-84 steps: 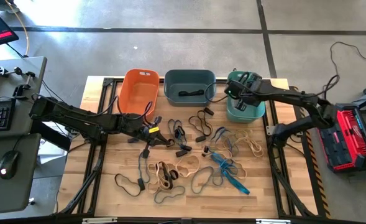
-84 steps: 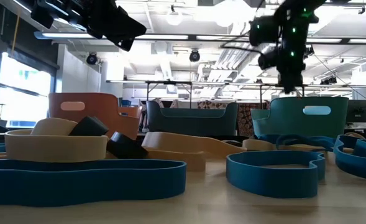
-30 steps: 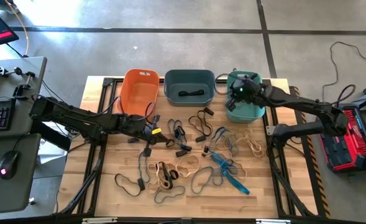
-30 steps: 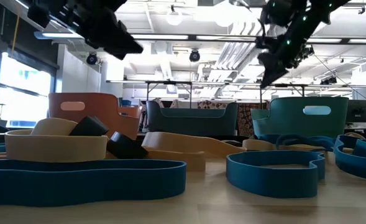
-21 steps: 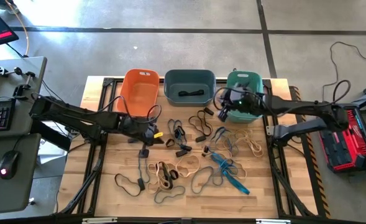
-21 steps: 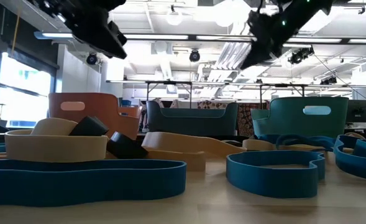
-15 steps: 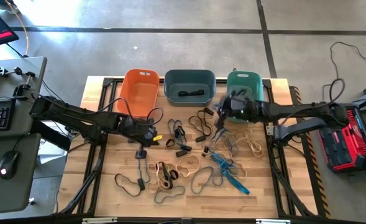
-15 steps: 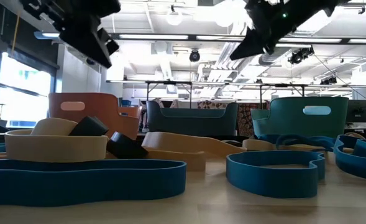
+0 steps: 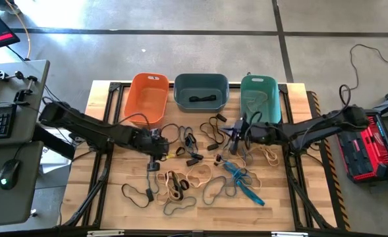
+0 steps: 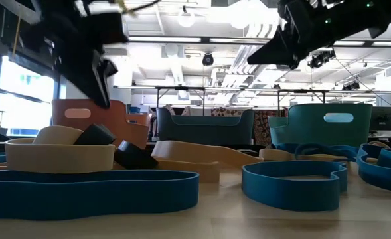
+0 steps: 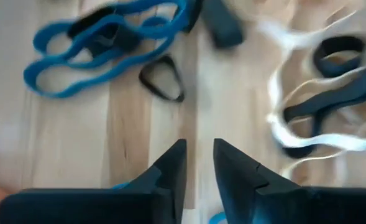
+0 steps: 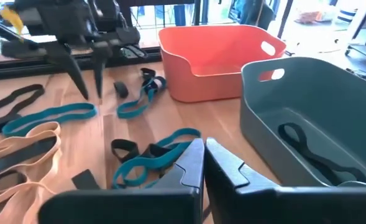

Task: Sort rubber bands into baskets
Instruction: Put the blue rubber band into the orange bin

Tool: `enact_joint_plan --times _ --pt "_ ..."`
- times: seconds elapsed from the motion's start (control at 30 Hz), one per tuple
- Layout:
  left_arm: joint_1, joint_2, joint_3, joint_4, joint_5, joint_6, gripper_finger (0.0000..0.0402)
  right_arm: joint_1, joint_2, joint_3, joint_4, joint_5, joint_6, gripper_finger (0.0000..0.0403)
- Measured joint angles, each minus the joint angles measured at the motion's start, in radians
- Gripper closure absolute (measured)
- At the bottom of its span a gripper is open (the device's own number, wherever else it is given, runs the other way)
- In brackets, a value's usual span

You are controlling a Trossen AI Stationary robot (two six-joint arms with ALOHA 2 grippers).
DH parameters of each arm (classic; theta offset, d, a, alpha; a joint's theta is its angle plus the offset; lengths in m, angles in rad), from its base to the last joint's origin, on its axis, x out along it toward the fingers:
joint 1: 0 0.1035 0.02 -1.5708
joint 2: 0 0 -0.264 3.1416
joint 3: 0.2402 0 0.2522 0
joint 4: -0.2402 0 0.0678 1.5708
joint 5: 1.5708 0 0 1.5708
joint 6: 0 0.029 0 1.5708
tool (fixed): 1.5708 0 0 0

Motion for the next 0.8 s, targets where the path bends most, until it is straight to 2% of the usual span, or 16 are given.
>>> enact_joint_plan --times 0.13,0.47,0.8 --pt "-0.004 0.070 0.000 0.000 -0.061 -0.055 0.0305 0.031 0.000 0.000 0.000 0.003 -0.019 0.0403" --pt "-0.001 0.204 0.000 -0.064 -0.048 -0.204 0.0298 0.059 0.000 0.000 0.000 0.004 -0.040 0.0403" --pt "0.014 0.259 0.000 -0.065 -0.078 -0.264 0.0298 0.059 0.000 0.000 0.000 0.006 -0.039 0.0403"
